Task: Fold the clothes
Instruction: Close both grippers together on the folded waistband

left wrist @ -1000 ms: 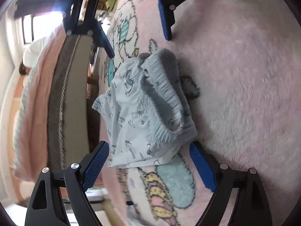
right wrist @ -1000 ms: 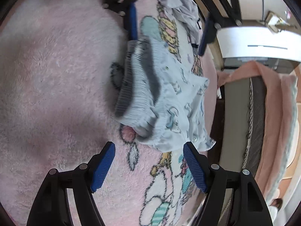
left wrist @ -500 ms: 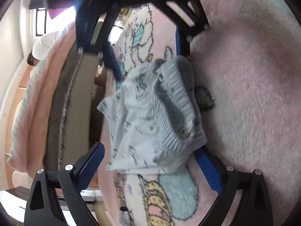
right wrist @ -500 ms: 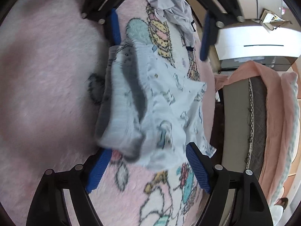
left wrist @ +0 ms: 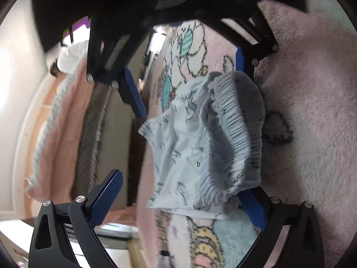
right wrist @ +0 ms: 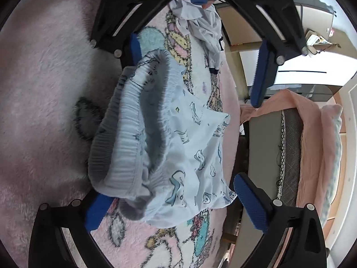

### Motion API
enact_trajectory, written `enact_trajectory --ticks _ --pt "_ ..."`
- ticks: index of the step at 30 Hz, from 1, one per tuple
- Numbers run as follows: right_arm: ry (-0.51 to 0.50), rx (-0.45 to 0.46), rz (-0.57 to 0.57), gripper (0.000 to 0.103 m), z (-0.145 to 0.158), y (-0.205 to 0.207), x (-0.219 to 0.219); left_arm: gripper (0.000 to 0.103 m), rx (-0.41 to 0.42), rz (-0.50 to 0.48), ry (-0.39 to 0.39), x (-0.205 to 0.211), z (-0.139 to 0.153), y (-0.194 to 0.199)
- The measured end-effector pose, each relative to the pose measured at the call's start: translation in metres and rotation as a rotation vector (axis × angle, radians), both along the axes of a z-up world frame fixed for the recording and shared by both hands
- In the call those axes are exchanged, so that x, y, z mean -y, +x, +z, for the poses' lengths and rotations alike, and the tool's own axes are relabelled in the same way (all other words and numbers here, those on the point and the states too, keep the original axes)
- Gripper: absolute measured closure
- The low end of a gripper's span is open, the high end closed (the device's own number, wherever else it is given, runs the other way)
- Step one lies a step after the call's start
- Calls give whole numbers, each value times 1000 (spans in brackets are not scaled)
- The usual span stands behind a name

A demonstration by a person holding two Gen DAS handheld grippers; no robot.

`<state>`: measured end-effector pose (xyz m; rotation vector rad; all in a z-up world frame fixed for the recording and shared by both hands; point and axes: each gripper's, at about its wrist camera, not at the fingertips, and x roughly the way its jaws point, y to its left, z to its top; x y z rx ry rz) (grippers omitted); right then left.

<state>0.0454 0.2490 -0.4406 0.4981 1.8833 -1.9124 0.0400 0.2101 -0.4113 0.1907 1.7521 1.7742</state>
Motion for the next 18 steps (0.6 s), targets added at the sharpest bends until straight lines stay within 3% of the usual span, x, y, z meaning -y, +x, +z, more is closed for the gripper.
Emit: enact_trajectory --ticks 2,5,7,10,13,15,17,18 --pt "-6 4 -8 1 1 -1 1 3 -28 -18 2 -1 -1 3" --pt "-9 8 -14 1 1 -2 3 3 -3 -1 6 -2 1 0" --pt "8 6 -5 2 0 -1 5 3 26 22 9 -4 2 -3" --pt "22 11 -3 6 -1 1 7 3 137 139 20 -11 8 -20" --pt "31 33 -3 28 -6 7 6 3 308 293 27 -17 12 -48" --pt "77 45 22 67 -17 18 7 5 302 289 25 -19 12 -46" --pt "123 56 47 89 -28 28 8 10 270 267 2 -21 9 -38" --pt "146 41 60 89 -33 33 9 15 261 253 -9 -21 7 -34"
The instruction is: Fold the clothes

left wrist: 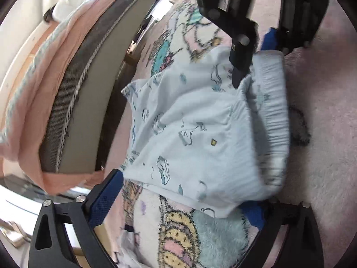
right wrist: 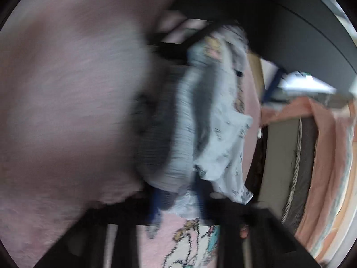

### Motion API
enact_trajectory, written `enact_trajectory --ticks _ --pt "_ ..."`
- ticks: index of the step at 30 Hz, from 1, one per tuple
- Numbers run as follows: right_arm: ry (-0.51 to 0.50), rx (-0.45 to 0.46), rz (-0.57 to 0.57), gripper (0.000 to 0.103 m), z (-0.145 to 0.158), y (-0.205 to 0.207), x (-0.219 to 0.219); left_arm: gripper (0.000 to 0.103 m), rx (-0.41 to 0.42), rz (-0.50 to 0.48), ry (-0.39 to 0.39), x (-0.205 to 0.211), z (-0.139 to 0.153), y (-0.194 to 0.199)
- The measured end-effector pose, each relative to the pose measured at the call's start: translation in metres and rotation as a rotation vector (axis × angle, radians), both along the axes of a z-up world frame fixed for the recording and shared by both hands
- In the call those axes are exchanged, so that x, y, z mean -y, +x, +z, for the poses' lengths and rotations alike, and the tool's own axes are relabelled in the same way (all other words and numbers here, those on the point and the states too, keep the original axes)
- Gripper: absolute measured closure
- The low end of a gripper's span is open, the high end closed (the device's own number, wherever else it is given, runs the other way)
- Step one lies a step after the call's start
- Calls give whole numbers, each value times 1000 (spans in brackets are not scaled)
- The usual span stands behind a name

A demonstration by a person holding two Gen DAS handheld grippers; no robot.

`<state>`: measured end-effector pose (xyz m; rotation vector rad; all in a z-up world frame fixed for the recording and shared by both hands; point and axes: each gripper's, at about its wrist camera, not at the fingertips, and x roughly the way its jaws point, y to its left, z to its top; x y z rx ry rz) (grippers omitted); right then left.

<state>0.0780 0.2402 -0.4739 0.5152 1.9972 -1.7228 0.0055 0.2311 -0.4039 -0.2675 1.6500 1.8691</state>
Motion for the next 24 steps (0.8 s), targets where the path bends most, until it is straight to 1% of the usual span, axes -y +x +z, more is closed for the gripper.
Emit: enact_trajectory --ticks 1,2,4,6,7,8,9,10,11,12,13,14,15,17,19,21,24 --pt "20 -34 15 89 -6 3 1 18 -2 -11 -8 2 -1 3" --pt "23 -48 16 90 -8 4 2 20 -4 -16 -12 2 -1 4" --pt "-22 -8 -33 90 -1 -1 5 21 -1 -15 -13 2 -3 1" --pt "-37 6 -50 90 1 -4 7 22 -2 -19 -16 2 -4 1" --pt "-38 7 -53 90 1 -5 8 23 -2 -24 -18 2 -5 2" --pt "-39 8 -55 90 1 -6 9 28 -3 -29 -21 2 -6 4" --pt "-40 10 -58 90 1 -7 10 36 -9 -50 -28 3 -8 7" --pt "-41 11 -60 90 1 -8 11 41 -15 -72 -35 4 -10 12" --pt "-45 12 -67 90 1 -8 11 53 -30 -110 -50 5 -14 18" --pt "-51 13 -77 90 1 -8 12 69 -45 -150 -67 7 -18 25" --pt "-58 14 -87 90 2 -7 13 77 -63 -192 -93 9 -25 31" --pt "-57 9 -86 90 1 -7 14 90 -73 -205 -103 10 -29 34" --pt "-50 -3 -75 90 0 -5 14 94 -82 -215 -111 10 -31 36" --pt "-42 -19 -61 90 -3 -4 15 95 -99 -234 -128 12 -37 40" --pt "-53 -17 -71 90 -2 -5 17 95 -88 -219 -128 10 -36 39" --pt "-59 -16 -73 90 -1 -4 19 95 -94 -220 -136 9 -37 38" --pt "-57 -3 -63 90 0 -5 23 95 -62 -212 -133 9 -33 35"
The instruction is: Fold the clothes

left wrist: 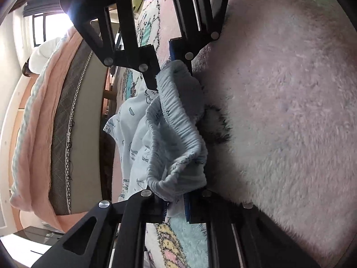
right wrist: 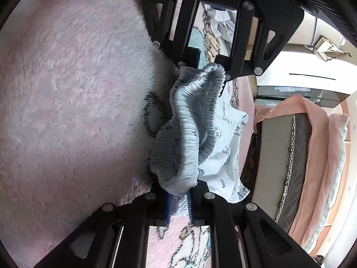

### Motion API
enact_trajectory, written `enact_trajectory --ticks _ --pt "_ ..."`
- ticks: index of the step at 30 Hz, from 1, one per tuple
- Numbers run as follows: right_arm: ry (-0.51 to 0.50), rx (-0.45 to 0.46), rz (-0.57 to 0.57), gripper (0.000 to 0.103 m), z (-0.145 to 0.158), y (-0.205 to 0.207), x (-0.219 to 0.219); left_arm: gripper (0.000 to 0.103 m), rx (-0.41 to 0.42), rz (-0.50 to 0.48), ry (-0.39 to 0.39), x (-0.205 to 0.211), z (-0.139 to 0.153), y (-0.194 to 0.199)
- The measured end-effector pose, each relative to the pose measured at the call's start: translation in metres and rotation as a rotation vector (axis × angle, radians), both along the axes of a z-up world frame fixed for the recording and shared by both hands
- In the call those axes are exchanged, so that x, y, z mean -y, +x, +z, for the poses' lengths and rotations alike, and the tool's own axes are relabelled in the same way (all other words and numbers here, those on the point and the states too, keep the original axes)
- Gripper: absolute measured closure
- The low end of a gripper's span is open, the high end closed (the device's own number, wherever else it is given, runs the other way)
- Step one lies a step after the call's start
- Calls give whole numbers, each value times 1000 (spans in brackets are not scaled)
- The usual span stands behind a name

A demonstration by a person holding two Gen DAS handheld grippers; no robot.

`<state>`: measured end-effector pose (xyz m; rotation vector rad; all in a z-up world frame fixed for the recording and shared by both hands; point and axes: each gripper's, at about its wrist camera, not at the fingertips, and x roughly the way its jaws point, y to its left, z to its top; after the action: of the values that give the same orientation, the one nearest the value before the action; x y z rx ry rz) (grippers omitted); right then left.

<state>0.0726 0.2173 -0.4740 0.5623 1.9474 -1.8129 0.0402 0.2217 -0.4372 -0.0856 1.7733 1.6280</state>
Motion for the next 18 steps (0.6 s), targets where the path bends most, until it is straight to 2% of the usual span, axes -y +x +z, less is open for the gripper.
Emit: enact_trajectory --ticks 5,9,14,18 --pt "-7 149 -6 91 20 -26 2 95 131 22 26 0 14 -11" --pt "-51 277 -33 93 34 -34 0 95 206 -24 38 8 19 -16" --pt "-16 332 31 93 31 -39 -2 95 212 -104 -1 24 20 -12" --pt "-12 366 49 93 28 -22 -3 95 227 -160 -42 34 23 -6"
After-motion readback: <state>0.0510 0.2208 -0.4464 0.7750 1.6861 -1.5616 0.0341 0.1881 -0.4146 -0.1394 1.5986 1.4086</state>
